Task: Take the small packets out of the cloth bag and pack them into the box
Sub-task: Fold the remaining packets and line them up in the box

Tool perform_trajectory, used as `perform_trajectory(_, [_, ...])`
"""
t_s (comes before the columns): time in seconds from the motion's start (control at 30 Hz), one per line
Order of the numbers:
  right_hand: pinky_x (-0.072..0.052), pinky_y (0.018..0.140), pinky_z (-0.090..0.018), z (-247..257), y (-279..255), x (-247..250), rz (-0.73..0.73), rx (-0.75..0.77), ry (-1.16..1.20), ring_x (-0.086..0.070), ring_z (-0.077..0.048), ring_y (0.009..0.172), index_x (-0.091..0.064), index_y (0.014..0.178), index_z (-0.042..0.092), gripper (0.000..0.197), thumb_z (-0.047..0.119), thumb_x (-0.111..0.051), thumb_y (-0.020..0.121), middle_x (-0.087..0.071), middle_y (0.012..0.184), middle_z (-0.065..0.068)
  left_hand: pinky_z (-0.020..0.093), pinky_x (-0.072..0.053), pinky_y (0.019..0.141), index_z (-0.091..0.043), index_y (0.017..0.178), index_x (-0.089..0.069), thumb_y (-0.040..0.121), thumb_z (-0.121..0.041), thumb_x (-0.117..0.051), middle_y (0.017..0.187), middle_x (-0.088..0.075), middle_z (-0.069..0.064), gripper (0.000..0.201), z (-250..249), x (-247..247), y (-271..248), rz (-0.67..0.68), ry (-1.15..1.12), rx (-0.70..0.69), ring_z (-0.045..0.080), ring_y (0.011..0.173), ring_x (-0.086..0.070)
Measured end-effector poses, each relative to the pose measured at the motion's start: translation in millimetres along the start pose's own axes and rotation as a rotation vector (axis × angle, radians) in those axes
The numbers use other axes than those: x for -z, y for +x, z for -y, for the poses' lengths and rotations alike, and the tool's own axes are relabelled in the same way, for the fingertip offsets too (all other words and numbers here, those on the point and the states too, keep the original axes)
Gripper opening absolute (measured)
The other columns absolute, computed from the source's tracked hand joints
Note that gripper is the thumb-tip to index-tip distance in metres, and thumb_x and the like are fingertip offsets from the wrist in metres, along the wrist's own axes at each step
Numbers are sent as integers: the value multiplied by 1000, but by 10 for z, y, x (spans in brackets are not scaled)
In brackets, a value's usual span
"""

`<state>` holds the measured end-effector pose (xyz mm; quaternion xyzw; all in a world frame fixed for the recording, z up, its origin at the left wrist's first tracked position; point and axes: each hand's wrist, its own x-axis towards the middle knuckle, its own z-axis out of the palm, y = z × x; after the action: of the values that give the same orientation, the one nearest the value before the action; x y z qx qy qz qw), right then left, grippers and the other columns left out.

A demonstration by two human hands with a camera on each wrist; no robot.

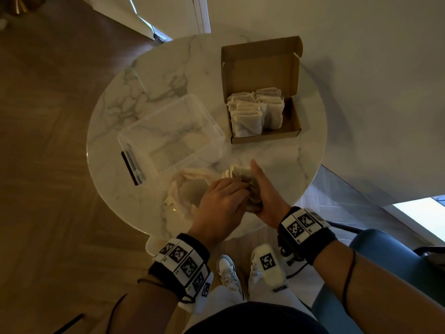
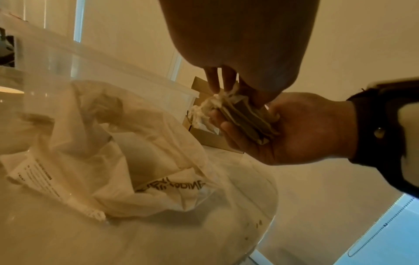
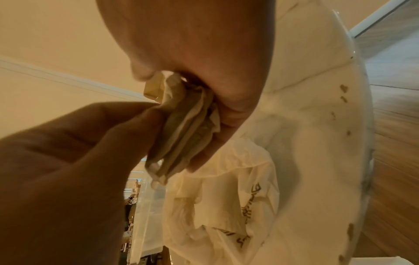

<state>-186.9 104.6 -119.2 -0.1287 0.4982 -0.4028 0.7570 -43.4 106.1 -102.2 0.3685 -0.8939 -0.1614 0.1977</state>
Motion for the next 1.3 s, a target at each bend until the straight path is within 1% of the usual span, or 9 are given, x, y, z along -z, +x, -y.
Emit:
perform_trajectory(0.07, [-48,45,-19,-15,-20,-22,-28,52,-41,-66,-8,58,-63,109,5,46,45,-43,96,-70,75,-5,33,-42,94,-13,96,-73,89,-22,-52,107,-71,1,24,-23,6,6,37,-10,-17,21,106,-62])
perform_trajectory(0.17, [-58,72,-33,-32,-2,6,-100,108,-143,-70,-22,93,-64,116,11,43,44,-57,90,-70,108,-14,32,-45,84,-14,95,-71,91,-22,-55,100,-68,0,18,-29,69,50,-57,-136,92,16,96,-59])
perform_trajectory(0.27, [-55,88,-43,27,-4,5,-142,153,-136,-67,-25,104,-64,117,13,40,42,-58,90,-69,114,-13,32,-51,78,-18,97,-67,93,-28,-59,96,-65,-5,13,93,205,158,-226,-366,539,11,88,-60])
perform_trajectory(0.37, [-54,91,-47,106,8,-67,-153,213,-127,-67,-28,103,-66,115,12,37,38,-60,89,-71,110,-13,42,-57,84,-22,117,-58,91,-44,-60,103,-67,-2,34,218,351,280,103,-754,913,16,91,-66])
perform_trajectory(0.47, [-54,92,-42,161,6,-192,-193,299,-246,-67,-21,100,-66,111,18,29,37,-60,90,-72,105,-7,32,-58,67,-19,124,-53,89,-37,-65,100,-68,2,41,170,408,363,417,-861,831,15,79,-70])
perform_trajectory(0.67, [-53,86,-32,342,-2,-169,-139,386,-487,-65,-15,97,-67,109,14,26,28,-66,87,-70,104,-4,33,-53,58,-6,107,-62,92,-20,-65,84,-69,9,21,253,388,346,365,-813,725,18,64,-64])
perform_trajectory(0.9, [-49,82,-38,746,26,-11,145,440,-1183,-64,-25,90,-71,101,10,26,27,-73,80,-71,94,-10,28,-54,63,-27,90,-60,86,-24,-70,83,-71,7,11,330,355,339,460,-551,619,24,75,-69])
perform_trajectory(1.03, [-44,71,-19,838,101,-7,113,516,-1202,-58,-5,78,-72,99,17,22,26,-74,79,-69,88,3,34,-55,71,-19,106,-61,87,-28,-69,91,-68,1,22,375,325,353,378,-529,654,22,78,-68])
perform_trajectory(1.3, [-42,73,-16,1450,286,370,-150,560,-1378,-58,-11,93,-67,114,16,40,34,-73,80,-62,98,4,30,-45,71,-10,90,-64,91,-29,-60,85,-67,5,20,616,346,186,576,-140,646,21,81,-61])
